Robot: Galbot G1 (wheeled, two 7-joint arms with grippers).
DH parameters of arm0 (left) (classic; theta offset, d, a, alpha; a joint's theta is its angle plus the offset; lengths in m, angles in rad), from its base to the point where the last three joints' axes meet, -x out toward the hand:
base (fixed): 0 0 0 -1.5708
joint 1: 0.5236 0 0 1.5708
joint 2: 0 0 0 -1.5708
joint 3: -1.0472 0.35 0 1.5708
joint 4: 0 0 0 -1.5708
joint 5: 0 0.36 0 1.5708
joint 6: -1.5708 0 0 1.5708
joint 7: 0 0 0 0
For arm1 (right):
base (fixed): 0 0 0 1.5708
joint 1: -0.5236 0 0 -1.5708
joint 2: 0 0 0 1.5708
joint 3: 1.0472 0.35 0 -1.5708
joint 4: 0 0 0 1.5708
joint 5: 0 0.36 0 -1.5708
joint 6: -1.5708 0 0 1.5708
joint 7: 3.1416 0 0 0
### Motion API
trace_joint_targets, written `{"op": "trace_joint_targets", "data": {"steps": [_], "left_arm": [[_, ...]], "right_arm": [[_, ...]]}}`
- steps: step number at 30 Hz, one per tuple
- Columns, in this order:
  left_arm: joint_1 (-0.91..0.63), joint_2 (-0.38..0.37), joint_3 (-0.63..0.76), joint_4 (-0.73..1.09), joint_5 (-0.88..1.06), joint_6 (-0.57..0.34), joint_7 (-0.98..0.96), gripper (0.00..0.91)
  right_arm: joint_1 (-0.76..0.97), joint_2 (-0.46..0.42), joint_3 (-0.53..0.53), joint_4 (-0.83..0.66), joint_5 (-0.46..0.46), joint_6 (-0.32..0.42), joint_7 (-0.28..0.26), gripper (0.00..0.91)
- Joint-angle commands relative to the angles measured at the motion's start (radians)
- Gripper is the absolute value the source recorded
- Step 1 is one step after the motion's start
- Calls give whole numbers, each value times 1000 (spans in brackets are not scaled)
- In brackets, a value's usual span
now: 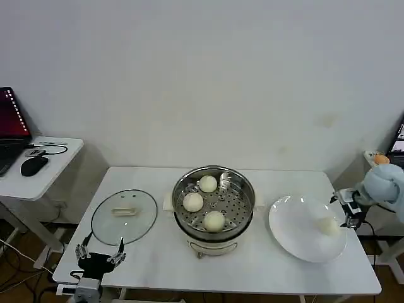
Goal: Take steamed baozi put them in steamer then cover it.
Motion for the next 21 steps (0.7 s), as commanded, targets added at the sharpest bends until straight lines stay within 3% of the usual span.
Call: {"op": "trace_joint_targets", "data": {"steps": [1,15,21], "left_arm": [[2,1,-2,4,0,0,0,907],[1,-5,-4,8,0,0,0,907],[4,-8,-7,1,0,1,1,907]], "right_arm": [[-180,50,173,-97,-36,-11,10,907],[-186,124,194,-207,-47,-1,10,907],[-192,146,189,-214,-42,-18,7,796]]}}
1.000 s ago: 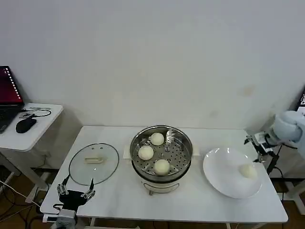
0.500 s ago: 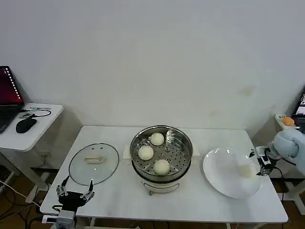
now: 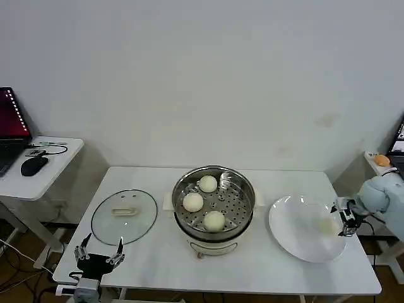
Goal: Take steamed baozi put them in steamer then cover it.
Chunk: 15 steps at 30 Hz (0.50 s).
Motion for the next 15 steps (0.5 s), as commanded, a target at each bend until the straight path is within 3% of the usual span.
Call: {"op": "trace_joint_targets", "data": {"steps": [1,8,15], "left_arm": [[3,-2,-1,-6,1,1,0,907],[4,-4,2,-7,4,1,-1,907],[6,-2,4,-12,8,1,-1,907]], "right_arm": [[-30,45,26,-52,-5,-14,0,776],[-25,50,26,-57,-4,-25,2,595],[66,0,-59,29,66,-44,-2,584]]}}
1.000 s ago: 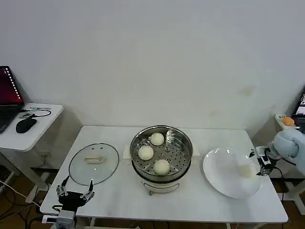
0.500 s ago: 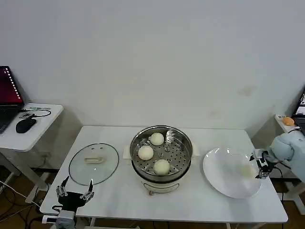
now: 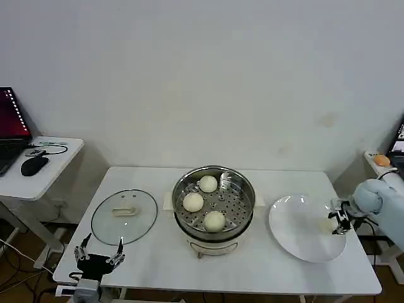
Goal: Take steamed baozi put them in steamer then cover it.
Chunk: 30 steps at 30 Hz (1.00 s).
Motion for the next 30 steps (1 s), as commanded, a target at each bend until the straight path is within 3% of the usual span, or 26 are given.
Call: {"op": "trace_joint_targets", "data": {"steps": [1,7,15,18,30], "left_arm": [[-2,3,2,-1,2,1,0,907],[-10,9,2,0,1,2,0,907],[-19,15,3,2,0,1,1,907],[-27,14,2,7,1,1,0,907],[-35,8,-4,12,1,1,1,907]], "right_arm": [[114,-38,-106,77,71,-22,-4,584],[394,-70,-246,187,210,-70,-8,595],[774,-24,-519,321,397,-150,21,595],[856,13,-606,398,480,-182,52,595],[916,289,-730,499,714,-347,176,605]]}}
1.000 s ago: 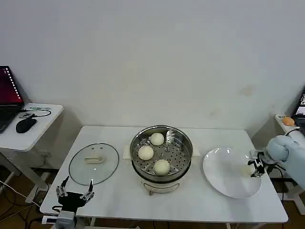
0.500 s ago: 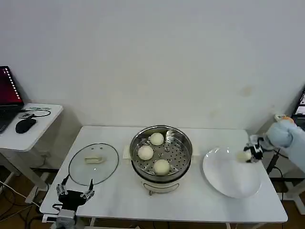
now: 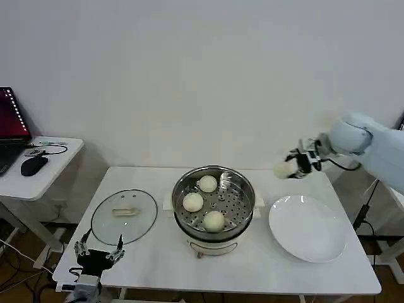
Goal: Take steamed baozi put them in steamer then cover it.
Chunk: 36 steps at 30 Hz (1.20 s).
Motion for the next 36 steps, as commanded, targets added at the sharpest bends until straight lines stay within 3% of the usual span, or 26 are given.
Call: {"op": "trace_joint_targets", "data": {"steps": [1,4,10,21,36], "left_arm": [[-2,-5,-1,3,1,0,0,907],[-2,-12,-2,4,0,-1,0,907],[-2,-15,-6,-1,0,-1,0,907],[-2,-9,-16,-4,-5,-1,1,907],[-2,-9,-22,0,-6,-2,1,907]], "right_arm": [[167,214,-185,118,265,-152,101,605],[141,250,-196,118,333,-213,150,605],[115,267,-245,109,392,-269,179,605],[19,279,-226,24,329,-299,202,605],[-38,323,-202,-27,318,-310,208,605]]}}
